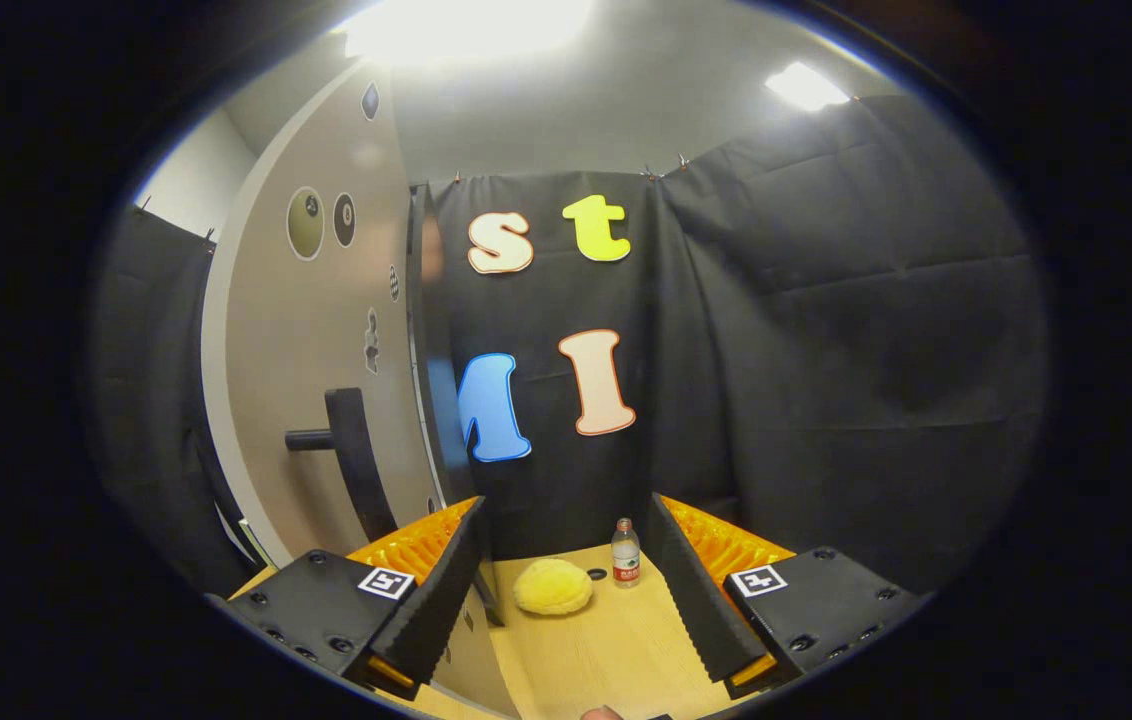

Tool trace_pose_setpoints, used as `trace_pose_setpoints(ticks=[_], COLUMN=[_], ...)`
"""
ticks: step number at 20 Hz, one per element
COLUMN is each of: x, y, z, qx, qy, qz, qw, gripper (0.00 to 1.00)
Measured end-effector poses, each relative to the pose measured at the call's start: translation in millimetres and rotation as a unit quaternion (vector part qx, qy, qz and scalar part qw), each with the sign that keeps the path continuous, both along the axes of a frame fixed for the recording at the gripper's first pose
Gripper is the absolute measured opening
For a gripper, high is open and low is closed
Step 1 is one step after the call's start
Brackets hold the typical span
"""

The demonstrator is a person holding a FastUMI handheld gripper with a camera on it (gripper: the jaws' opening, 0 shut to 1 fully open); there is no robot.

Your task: Open the shoe cabinet door, grab the shoes and put them into the shoe cabinet, then close the shoe cabinet door.

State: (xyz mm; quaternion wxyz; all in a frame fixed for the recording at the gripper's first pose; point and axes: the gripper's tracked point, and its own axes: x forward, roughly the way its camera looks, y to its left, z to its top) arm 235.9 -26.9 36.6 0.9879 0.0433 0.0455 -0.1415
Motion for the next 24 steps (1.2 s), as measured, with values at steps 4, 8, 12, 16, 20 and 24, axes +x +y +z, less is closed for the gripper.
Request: trace_pose_setpoints(ticks=[4, 8, 12, 16, 20, 24], x=[-2, -5, -4, -3, 2, 16], y=[5, 29, 55, 78, 108, 150], z=[8, 4, 0, 0, 1, 2], qx=[-0.045, -0.030, 0.001, -0.008, -0.015, -0.018], qy=[0.005, 0.009, 0.011, 0.015, 0.014, 0.014], qz=[-0.002, 0.013, 0.034, 0.043, 0.063, 0.099], qw=[0.999, 0.999, 0.999, 0.999, 0.998, 0.995], gripper=[0.96, 0.96, 0.96, 0.96, 0.96, 0.96])
